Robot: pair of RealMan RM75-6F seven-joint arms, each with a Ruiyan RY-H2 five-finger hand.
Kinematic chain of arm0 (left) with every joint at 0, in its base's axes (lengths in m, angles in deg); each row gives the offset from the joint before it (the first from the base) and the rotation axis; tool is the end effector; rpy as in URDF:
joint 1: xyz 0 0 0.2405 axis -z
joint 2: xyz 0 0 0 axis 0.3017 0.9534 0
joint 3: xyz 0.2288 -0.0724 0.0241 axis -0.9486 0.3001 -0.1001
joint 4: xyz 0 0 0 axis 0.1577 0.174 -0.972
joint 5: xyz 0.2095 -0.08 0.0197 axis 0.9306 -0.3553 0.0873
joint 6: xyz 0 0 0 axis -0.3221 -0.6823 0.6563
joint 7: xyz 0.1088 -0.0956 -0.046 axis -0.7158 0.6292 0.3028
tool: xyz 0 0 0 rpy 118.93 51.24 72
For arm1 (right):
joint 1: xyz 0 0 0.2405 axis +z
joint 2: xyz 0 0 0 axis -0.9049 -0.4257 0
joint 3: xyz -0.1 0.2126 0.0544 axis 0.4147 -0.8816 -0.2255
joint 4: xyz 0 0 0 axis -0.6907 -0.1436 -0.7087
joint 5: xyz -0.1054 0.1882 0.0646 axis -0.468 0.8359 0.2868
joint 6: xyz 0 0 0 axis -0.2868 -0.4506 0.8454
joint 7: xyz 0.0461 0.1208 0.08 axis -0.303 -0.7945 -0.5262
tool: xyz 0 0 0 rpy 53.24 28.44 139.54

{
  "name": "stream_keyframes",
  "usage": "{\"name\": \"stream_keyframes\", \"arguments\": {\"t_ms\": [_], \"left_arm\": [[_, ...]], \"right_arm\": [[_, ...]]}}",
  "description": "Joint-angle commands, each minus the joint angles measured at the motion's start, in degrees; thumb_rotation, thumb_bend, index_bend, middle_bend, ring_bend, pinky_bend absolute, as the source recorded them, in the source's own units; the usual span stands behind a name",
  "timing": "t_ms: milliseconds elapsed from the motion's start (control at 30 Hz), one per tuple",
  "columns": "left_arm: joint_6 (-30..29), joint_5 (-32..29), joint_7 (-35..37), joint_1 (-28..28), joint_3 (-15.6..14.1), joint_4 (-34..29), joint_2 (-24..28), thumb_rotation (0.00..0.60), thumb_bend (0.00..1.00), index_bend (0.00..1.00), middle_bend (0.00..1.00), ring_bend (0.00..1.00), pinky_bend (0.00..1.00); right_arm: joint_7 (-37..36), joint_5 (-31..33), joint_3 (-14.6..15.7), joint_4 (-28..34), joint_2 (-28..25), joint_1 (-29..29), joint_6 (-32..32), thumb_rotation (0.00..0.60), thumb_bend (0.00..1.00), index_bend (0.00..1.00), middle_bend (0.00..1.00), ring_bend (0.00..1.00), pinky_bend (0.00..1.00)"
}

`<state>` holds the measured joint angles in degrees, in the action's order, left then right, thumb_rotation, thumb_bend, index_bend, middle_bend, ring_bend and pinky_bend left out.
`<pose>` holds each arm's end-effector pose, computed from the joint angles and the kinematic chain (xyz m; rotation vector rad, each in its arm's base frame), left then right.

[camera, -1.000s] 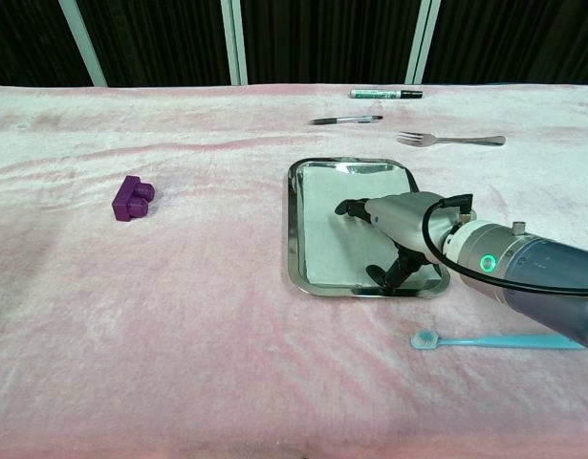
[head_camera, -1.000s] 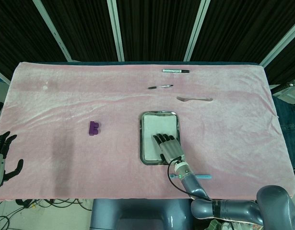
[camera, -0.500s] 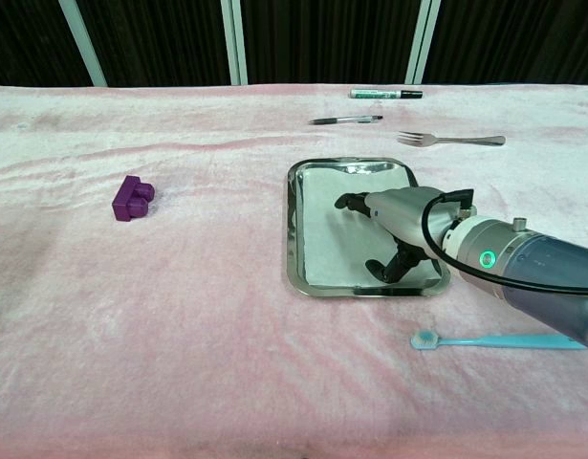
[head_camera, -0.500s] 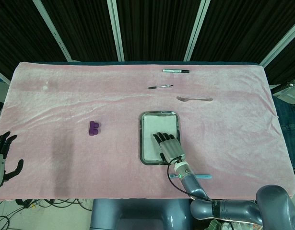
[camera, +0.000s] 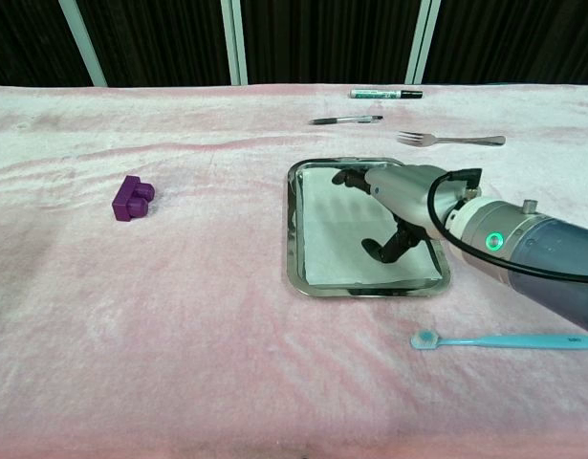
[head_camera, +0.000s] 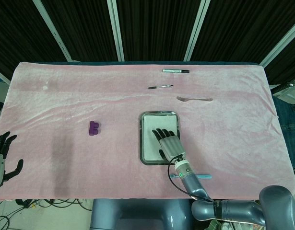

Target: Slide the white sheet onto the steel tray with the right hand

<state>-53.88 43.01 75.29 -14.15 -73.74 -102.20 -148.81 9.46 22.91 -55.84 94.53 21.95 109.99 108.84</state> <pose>-0.2990 0.1828 0.1316 -1.2610 -1.0197 -0.8755 -0.1010 -0.3062 -0.0859 1.8721 -1.0387 0.7950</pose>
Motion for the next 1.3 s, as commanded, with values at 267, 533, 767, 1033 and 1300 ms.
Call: {"name": "stream_keyframes", "arguments": {"t_ms": [267, 533, 767, 1033, 1300], "left_arm": [[-0.52, 0.44, 0.15, -0.19, -0.07, 0.01, -0.08, 0.600, 0.41, 0.13, 0.02, 0.00, 0.03], [-1.36, 0.99, -0.25, -0.37, -0.02, -0.05, -0.39, 0.600, 0.41, 0.13, 0.02, 0.00, 0.03], [-1.95, 1.47, -0.65, -0.56, -0.10, 0.17, -0.64, 0.600, 0.41, 0.13, 0.02, 0.00, 0.03], [-2.24, 1.54, -0.24, -0.62, 0.12, 0.39, -0.56, 0.600, 0.41, 0.13, 0.02, 0.00, 0.03], [-2.79, 2.45, 0.12, -0.75, -0.02, 1.04, -0.64, 0.600, 0.41, 0.13, 0.02, 0.00, 0.03]], "right_arm": [[-9.78, -11.68, 2.80, 8.53, -15.65, -7.72, 6.39, 0.600, 0.41, 0.11, 0.07, 0.11, 0.18], [-20.65, -24.27, 9.55, 7.17, -24.87, -17.66, 15.26, 0.600, 0.30, 0.10, 0.04, 0.11, 0.18], [-31.17, -33.27, 13.65, 0.57, -27.42, -27.51, 26.75, 0.600, 0.28, 0.10, 0.04, 0.11, 0.18], [-31.97, -38.54, 16.41, -0.63, -27.30, -36.89, 36.96, 0.600, 0.28, 0.10, 0.04, 0.11, 0.17], [-29.51, -39.94, 17.18, 0.18, -28.45, -40.08, 37.08, 0.600, 0.28, 0.10, 0.04, 0.10, 0.17]]}}
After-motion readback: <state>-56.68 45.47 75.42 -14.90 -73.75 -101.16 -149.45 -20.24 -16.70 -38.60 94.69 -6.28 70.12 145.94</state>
